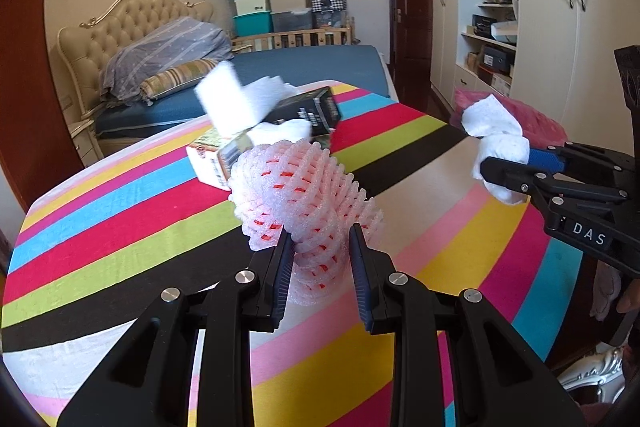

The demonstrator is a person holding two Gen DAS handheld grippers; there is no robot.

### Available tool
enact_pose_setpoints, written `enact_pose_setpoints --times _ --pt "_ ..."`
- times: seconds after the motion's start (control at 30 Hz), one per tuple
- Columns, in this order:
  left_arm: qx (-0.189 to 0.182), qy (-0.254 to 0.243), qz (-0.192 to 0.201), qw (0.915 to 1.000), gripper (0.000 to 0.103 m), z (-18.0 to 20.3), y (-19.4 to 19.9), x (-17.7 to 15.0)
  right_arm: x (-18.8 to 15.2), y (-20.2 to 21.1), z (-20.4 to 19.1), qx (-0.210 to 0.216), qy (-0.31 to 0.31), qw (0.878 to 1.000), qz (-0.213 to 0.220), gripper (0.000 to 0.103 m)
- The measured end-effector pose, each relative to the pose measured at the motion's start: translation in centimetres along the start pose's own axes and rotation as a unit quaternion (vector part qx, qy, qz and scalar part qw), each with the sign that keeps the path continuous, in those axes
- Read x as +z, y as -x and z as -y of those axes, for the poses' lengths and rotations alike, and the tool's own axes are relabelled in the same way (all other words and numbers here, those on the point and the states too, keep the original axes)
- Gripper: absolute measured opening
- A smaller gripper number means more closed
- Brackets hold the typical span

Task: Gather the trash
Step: 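Carry the pink net and white tissue to the wastebasket with both tools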

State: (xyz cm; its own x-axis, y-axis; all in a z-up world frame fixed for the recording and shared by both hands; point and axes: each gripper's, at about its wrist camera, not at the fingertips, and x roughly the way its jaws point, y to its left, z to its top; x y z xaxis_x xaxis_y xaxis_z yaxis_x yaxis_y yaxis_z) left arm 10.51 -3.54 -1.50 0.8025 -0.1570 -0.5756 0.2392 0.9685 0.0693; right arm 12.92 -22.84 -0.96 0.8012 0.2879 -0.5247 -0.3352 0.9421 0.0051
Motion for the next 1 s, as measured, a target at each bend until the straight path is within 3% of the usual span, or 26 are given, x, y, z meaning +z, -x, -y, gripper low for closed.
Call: enact_pose_setpoints --times 0.17,0.47,1.0 --pt "-0.015 -0.017 0.002 0.9997 0.027 2.2 -0.7 0.9 -0.8 1.1 2.2 -0.016 -0.005 1.0 0.003 0.028" --pt "-0.073 -0.057 -0.012 0.9956 0.027 7.8 -3.1 3.2 -2.1 3.5 6.3 -0.058 -0.014 0.998 0.011 0.028" --pt "-0.155 -0.089 -0.006 0.9839 0.027 17.4 -7.8 10.3 -3.3 5.9 16.3 -0.14 -0.076 0.987 0.026 0.029"
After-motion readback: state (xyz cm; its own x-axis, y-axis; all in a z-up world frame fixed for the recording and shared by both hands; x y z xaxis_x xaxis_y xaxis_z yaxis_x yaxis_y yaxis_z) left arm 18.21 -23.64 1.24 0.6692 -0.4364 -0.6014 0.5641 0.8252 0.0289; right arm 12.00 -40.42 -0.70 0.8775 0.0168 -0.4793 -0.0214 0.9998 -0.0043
